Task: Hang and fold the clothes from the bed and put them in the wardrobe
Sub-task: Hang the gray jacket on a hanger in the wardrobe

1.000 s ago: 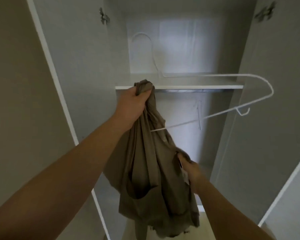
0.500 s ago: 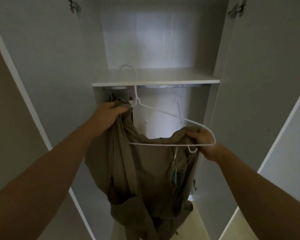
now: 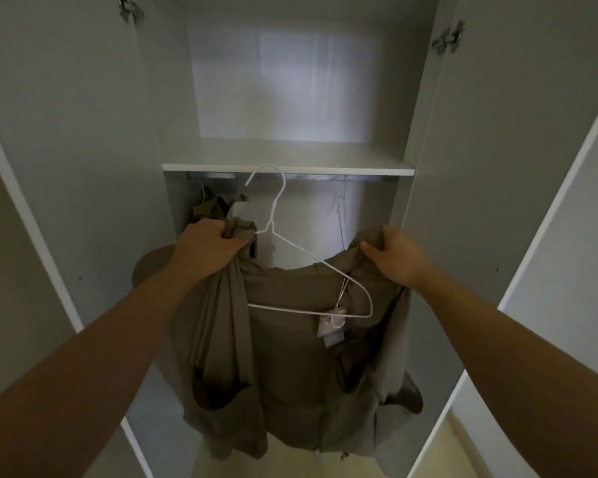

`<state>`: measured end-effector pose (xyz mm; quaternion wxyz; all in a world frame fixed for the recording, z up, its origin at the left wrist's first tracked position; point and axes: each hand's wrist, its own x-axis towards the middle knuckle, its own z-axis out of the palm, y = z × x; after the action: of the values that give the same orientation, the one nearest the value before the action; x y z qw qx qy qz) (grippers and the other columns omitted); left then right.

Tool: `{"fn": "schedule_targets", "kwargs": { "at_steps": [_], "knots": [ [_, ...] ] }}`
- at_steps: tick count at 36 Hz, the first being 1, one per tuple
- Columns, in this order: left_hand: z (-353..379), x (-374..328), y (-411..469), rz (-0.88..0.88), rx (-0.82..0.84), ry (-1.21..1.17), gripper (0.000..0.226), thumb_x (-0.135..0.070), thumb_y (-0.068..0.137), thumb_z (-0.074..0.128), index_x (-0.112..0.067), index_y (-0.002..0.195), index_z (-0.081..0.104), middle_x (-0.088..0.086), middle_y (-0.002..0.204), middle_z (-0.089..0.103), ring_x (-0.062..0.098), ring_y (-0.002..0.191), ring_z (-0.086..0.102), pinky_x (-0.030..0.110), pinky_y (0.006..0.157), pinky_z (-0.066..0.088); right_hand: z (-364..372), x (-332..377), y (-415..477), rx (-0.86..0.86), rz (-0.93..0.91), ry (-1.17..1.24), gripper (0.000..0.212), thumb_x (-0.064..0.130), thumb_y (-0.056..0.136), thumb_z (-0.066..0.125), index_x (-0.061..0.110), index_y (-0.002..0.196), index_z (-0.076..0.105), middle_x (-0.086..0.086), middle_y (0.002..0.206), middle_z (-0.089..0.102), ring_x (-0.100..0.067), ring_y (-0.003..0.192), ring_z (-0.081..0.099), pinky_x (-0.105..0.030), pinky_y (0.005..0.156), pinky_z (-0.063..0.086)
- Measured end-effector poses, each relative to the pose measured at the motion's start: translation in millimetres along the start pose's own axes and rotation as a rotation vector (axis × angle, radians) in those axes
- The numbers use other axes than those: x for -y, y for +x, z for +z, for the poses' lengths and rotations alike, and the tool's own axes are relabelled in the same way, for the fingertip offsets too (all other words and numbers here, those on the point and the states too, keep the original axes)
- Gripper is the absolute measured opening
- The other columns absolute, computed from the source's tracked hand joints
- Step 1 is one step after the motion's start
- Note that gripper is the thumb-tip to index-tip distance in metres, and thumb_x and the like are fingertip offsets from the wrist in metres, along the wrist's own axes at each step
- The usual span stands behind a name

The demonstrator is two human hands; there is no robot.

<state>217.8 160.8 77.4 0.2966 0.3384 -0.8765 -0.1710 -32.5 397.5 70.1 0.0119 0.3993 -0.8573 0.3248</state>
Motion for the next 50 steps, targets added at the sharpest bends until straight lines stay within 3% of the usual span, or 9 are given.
{"fn": "schedule_targets", "kwargs": {
  "at_steps": [8,16,26,30,36,40,43,47,50],
  "knots": [
    [1.7,-26.6,-12.4,-0.017,-0.066,0.068,0.056,-0.054,0.096,0.053,-0.018,0.054,0.043,0.002,0.056,0.048,0.025,0.062,0.053,0.035,0.067,0.042,-20.5,1.6,-13.6,-0.106,0.078,-0.413,0.048,0.063,0.101,0.025,0.022,0.104,0.05,-0.001,0.086,0.055,-0.025,0.079,0.058,-0.039,0.07,0.049],
    [10.7,-35.8,-20.1,-0.056,-0.028,-0.041,0.055,-0.052,0.096,0.055,-0.016,0.056,0.043,0.002,0.059,0.05,0.016,0.059,0.05,0.031,0.06,0.036,-25.4,20.5,-6.9,-0.033,0.206,0.327,0.038,0.05,0.103,0.042,0.021,0.086,0.06,-0.004,0.089,0.062,-0.018,0.082,0.058,-0.034,0.079,0.046],
    [9.6,-24.7,-15.8,-0.06,0.068,-0.114,0.052,-0.052,0.091,0.064,-0.009,0.063,0.053,0.002,0.061,0.053,0.01,0.056,0.049,0.018,0.047,0.03,-23.9,0.7,1.5,-0.074,0.318,0.243,0.036,0.039,0.105,0.044,0.007,0.103,0.061,-0.015,0.106,0.063,-0.022,0.082,0.054,-0.031,0.082,0.038],
    [8.2,-14.4,-14.5,-0.094,0.097,-0.217,0.048,-0.046,0.088,0.07,-0.012,0.057,0.056,-0.008,0.048,0.052,0.007,0.053,0.051,0.013,0.044,0.034,-21.8,-2.9,-0.1,-0.042,0.411,0.332,0.048,0.041,0.103,0.05,-0.001,0.121,0.063,-0.021,0.129,0.061,-0.037,0.114,0.059,-0.044,0.105,0.046],
    [14.6,-10.4,-19.4,-0.108,0.221,-0.232,0.048,-0.046,0.088,0.069,0.002,0.08,0.07,0.005,0.067,0.062,0.011,0.062,0.056,0.012,0.049,0.037,-14.5,17.7,-3.4,0.039,0.404,0.394,0.053,0.048,0.101,0.049,0.007,0.133,0.059,-0.017,0.135,0.058,-0.035,0.12,0.056,-0.047,0.108,0.045],
    [23.4,-16.8,-27.0,-0.08,0.26,-0.189,0.046,-0.043,0.091,0.067,0.0,0.075,0.068,0.003,0.069,0.063,0.01,0.063,0.057,0.008,0.051,0.04,-9.4,36.0,-2.7,0.097,0.42,0.531,0.049,0.047,0.1,0.053,0.009,0.13,0.06,-0.016,0.126,0.063,-0.035,0.11,0.062,-0.049,0.101,0.051],
    [30.1,-22.6,-34.4,-0.039,0.244,-0.098,0.047,-0.048,0.094,0.061,-0.016,0.06,0.057,-0.001,0.062,0.058,0.012,0.063,0.057,0.021,0.058,0.04,-4.8,53.1,-5.5,0.155,0.424,0.614,0.046,0.044,0.1,0.056,0.007,0.126,0.062,-0.018,0.115,0.068,-0.035,0.101,0.068,-0.05,0.096,0.055],
    [36.4,-29.1,-40.1,0.0,0.217,-0.034,0.045,-0.056,0.099,0.046,-0.021,0.072,0.057,-0.003,0.074,0.057,0.018,0.077,0.059,0.031,0.077,0.048,-0.9,78.6,-15.2,0.193,0.447,0.735,0.04,0.04,0.1,0.057,0.005,0.12,0.061,-0.017,0.107,0.069,-0.033,0.097,0.069,-0.048,0.091,0.058],
    [39.3,-30.1,-41.2,-0.009,0.165,-0.061,0.044,-0.056,0.1,0.045,-0.023,0.075,0.06,-0.006,0.075,0.058,0.017,0.078,0.06,0.03,0.075,0.047,3.0,97.8,-32.2,0.18,0.507,0.893,0.029,0.034,0.1,0.059,0.007,0.11,0.062,-0.016,0.097,0.07,-0.03,0.087,0.07,-0.037,0.068,0.061]
  ]
}}
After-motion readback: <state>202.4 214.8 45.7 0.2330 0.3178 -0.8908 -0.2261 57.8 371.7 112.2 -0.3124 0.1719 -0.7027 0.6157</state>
